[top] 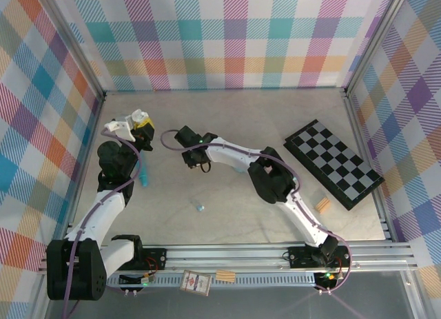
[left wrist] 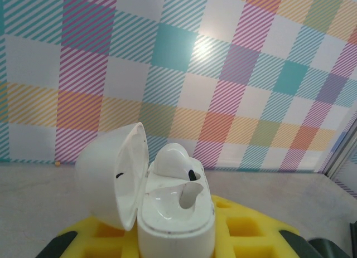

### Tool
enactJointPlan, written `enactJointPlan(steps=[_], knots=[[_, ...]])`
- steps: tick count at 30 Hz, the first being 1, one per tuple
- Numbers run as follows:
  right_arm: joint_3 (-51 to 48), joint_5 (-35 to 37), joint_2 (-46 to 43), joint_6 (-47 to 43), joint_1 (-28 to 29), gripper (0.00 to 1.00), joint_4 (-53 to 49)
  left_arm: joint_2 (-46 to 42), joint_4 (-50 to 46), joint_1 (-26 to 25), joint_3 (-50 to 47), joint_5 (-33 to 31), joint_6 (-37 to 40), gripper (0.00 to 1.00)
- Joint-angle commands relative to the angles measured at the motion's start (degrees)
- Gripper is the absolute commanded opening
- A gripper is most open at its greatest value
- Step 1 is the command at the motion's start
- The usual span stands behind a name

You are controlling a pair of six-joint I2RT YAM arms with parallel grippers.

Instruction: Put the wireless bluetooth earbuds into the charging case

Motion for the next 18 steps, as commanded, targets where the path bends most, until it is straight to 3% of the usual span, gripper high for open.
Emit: enactJointPlan(steps=[1, 9, 18], knots=[[-8.5, -1.3, -6.4, -2.8, 0.5, 0.27, 0.2, -1.9, 0.4, 0.7, 0.6, 2.0, -0.7, 0.0], [-33.8, -1.3, -22.6, -2.4, 0.0, 0.27, 5.2, -2.5, -1.8, -0.6, 1.2, 4.0, -0.3, 0.0], [-53.0, -0.2, -37.0, 3.3, -0.3, 0.27, 4.4, -3.3, -5.7, -7.8, 0.8, 2.7, 2.8, 0.0]])
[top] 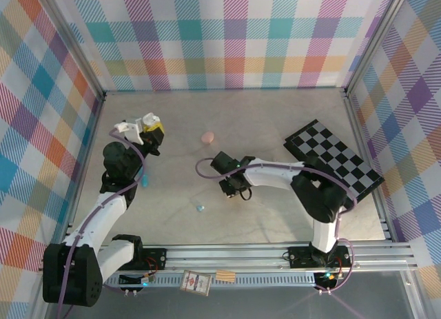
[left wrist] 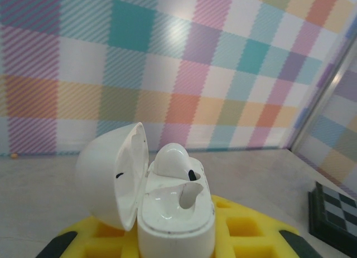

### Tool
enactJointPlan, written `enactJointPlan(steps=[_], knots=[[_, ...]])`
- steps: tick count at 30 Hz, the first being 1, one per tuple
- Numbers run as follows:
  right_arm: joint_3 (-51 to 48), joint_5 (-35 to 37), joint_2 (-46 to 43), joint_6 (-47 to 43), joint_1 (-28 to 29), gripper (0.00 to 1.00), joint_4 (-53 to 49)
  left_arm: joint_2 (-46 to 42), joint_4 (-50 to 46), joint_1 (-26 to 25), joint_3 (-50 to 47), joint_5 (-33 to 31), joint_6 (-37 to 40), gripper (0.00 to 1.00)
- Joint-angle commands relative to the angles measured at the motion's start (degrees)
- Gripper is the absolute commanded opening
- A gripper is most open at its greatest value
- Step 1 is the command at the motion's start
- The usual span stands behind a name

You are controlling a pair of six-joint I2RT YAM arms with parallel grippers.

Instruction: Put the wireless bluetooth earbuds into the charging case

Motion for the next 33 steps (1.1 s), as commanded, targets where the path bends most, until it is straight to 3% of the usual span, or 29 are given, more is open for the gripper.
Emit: enactJointPlan(steps=[1, 10, 13, 16, 20, 25, 33], knots=[[-3.9, 0.7, -4.9, 3.5, -0.3, 0.27, -1.6, -1.5, -1.4, -2.3, 0.6, 0.0, 2.0, 0.0], [-6.6, -1.1, -11.2, 8.1, -0.9, 0.29, -6.7, -3.9, -3.3, -4.5, -2.4, -2.3, 2.9, 0.0], [-4.1, -2.8, -11.9, 8.3, -1.5, 0.38, -7.7, -4.2, -3.9, -4.5, -2.7, -2.5, 4.0, 0.0], [0.8, -6.7, -9.9, 8.6, -3.3, 0.55, -11.5, -4.2, -3.2, -4.5, -3.5, -1.9, 5.3, 0.0], [8.4, -12.5, -3.9, 8.6, -6.3, 0.62, -21.0, -6.7, -0.8, -4.6, -6.6, -2.0, 5.9, 0.0], [16.7, -15.5, 3.9, 5.4, -6.7, 0.6, -30.6, -11.9, -4.7, -4.7, -9.1, -3.0, 8.2, 0.0], [26.3, -14.9, 13.2, 3.0, -6.7, 0.42, -38.3, -15.0, -8.3, -4.8, -10.1, -2.7, 11.0, 0.0]])
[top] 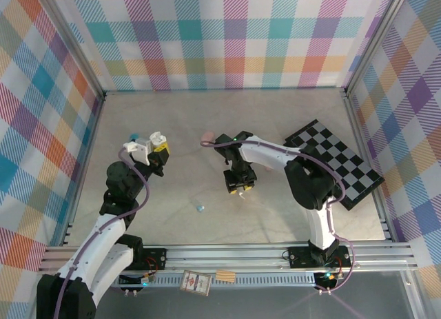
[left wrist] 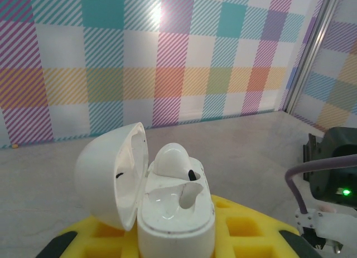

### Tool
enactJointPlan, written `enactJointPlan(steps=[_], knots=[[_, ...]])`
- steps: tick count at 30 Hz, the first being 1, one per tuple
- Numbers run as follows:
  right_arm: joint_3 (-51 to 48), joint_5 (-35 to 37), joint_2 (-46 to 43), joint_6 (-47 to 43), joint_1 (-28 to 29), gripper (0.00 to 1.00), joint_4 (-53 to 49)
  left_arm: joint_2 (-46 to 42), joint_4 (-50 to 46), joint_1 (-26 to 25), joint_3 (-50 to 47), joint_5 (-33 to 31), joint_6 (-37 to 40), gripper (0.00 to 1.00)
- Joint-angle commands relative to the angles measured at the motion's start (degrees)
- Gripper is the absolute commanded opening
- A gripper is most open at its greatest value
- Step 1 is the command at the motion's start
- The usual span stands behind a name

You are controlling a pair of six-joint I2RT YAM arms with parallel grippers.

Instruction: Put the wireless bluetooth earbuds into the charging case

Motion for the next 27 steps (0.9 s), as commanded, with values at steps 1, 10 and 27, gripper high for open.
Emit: enactJointPlan(steps=[1, 10, 27], knots=[[3.8, -0.9, 2.3, -1.3, 0.4, 0.41, -6.2, -0.6, -1.0, -0.5, -0.6, 0.0, 2.1, 0.0], [7.2, 1.5, 7.5, -2.5, 0.4, 0.37, -7.9, -1.2, -0.8, -0.5, -0.7, 0.0, 2.9, 0.0], [4.1, 2.1, 8.9, -3.0, 0.3, 0.3, -5.3, -2.0, -3.0, -0.5, -0.2, 0.1, 3.4, 0.0]])
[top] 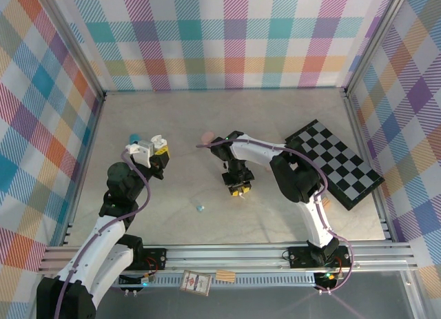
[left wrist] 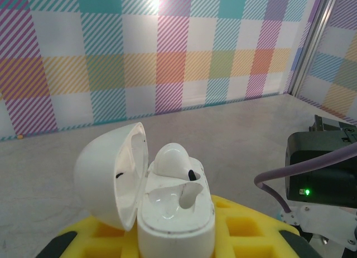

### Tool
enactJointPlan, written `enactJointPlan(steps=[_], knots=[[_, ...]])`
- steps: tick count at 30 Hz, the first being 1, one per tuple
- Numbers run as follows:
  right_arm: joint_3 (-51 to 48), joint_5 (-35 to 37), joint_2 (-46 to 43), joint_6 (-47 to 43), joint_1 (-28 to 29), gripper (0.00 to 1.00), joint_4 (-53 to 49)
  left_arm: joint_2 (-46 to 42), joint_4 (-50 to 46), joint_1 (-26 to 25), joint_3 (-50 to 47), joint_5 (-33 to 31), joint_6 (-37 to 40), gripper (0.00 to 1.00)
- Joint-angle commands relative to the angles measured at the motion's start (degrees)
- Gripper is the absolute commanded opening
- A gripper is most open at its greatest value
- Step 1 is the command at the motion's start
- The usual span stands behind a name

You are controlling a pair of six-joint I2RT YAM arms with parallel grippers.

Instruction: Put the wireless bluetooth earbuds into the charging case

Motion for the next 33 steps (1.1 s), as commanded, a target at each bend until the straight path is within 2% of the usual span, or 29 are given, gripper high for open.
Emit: enactJointPlan(steps=[1, 12, 19, 25, 33], knots=[[-1.4, 1.2, 0.9, -0.8, 0.3, 0.3, -0.5, -0.9, 0.4, -0.5, 0.2, 0.1, 0.6, 0.0], [-3.5, 1.6, -1.8, 0.8, 0.2, 0.21, 1.2, -0.7, 1.1, -0.6, 0.0, 1.1, 0.4, 0.0], [-7.5, -1.7, -8.6, 3.1, -0.8, 0.2, 5.7, 1.8, 7.6, -2.4, -1.0, 4.8, 0.4, 0.0], [-14.8, -5.0, -19.7, 5.4, -2.8, 0.19, 14.7, 6.0, 12.2, -7.9, -0.9, 4.3, 3.7, 0.0], [-25.8, -7.8, -36.8, 9.5, -7.2, 0.19, 29.7, 13.6, 20.4, -18.6, -0.7, -0.9, 7.5, 0.0]])
